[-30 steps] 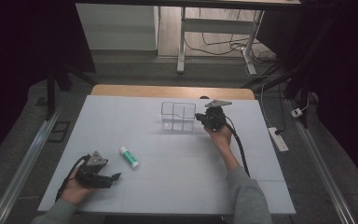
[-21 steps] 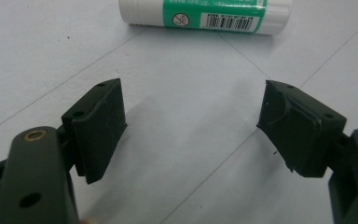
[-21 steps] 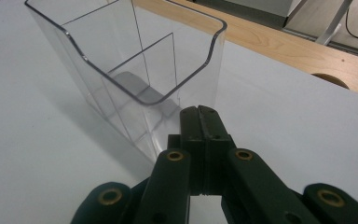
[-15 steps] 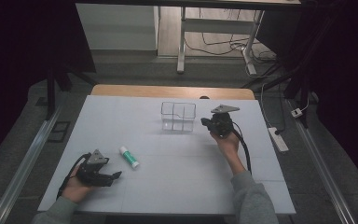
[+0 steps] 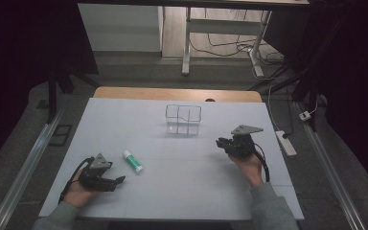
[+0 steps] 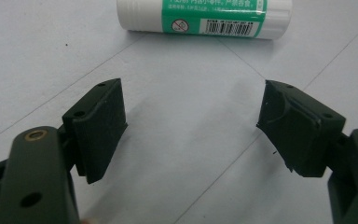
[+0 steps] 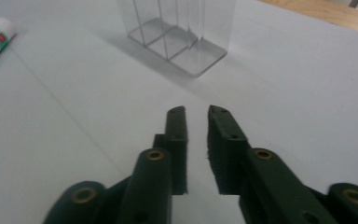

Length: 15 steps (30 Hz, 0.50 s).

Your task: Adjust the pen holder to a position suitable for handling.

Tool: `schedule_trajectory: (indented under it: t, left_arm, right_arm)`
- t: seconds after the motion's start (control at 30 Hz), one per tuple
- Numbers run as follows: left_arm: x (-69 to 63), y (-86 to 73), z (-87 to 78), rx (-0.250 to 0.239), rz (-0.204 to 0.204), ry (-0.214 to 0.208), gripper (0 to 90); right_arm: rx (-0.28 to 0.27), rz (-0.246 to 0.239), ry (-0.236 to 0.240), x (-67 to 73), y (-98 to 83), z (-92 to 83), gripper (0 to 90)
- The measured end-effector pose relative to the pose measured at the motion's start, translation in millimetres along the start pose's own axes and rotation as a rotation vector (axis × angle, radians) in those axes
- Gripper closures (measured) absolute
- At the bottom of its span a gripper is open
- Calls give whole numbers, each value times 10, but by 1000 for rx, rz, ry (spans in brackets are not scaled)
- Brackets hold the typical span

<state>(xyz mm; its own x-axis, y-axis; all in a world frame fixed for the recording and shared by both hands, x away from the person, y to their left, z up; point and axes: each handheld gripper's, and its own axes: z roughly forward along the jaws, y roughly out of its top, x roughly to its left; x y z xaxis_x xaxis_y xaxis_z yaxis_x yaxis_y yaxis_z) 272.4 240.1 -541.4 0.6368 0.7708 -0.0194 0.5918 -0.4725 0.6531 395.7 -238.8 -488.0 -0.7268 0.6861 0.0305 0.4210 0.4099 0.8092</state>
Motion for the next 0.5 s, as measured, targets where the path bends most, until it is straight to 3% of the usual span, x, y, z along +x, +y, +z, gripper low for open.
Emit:
schedule_trajectory:
  t: [0.23, 0.5]
  left_arm:
    - [-1, 0, 4, 1, -1, 1, 225]
    - [6, 4, 13, 4, -5, 4, 225]
  right_arm:
    - [-24, 16, -3, 125, -223, -253, 528]
    - [-11, -5, -2, 193, -480, -474, 440]
